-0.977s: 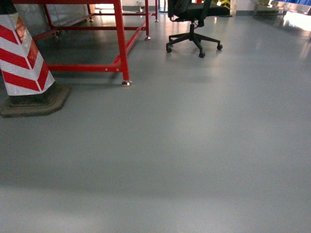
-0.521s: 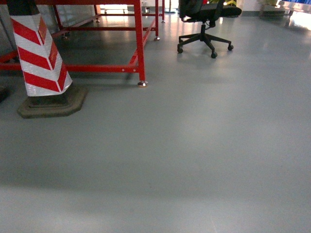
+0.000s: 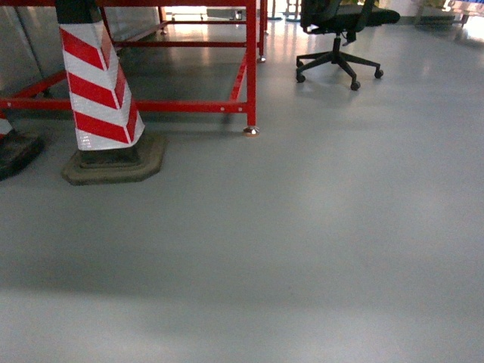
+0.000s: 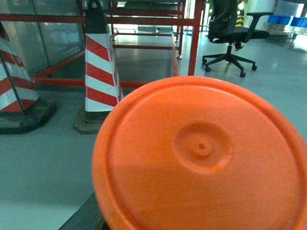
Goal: Pick capacitor and pack into box
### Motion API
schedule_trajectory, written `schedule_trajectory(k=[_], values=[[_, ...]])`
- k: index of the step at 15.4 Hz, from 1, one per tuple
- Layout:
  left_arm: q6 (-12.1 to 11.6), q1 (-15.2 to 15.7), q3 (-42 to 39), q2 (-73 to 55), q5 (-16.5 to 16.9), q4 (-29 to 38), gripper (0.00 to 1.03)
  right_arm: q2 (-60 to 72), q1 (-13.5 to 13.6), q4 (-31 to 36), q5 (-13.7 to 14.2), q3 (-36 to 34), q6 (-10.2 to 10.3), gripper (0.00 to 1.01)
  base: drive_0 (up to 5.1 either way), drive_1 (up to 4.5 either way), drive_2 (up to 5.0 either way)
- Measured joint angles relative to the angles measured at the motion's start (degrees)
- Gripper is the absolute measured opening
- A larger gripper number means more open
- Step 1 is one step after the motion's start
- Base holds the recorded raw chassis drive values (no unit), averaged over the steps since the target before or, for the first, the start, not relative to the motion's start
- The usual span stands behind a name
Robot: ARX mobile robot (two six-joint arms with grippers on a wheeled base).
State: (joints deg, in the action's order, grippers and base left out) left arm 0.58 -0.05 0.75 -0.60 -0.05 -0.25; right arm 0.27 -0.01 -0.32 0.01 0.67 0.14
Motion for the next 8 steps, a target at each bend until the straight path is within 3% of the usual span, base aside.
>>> schedule_trajectory(k=[8], values=[[0.0,0.0,0.0,0.0,0.04,-0.09,0.44,0.0,0.0,-0.04,0.0,0.0,0.0,0.98,-5.1,2.36,2.4]])
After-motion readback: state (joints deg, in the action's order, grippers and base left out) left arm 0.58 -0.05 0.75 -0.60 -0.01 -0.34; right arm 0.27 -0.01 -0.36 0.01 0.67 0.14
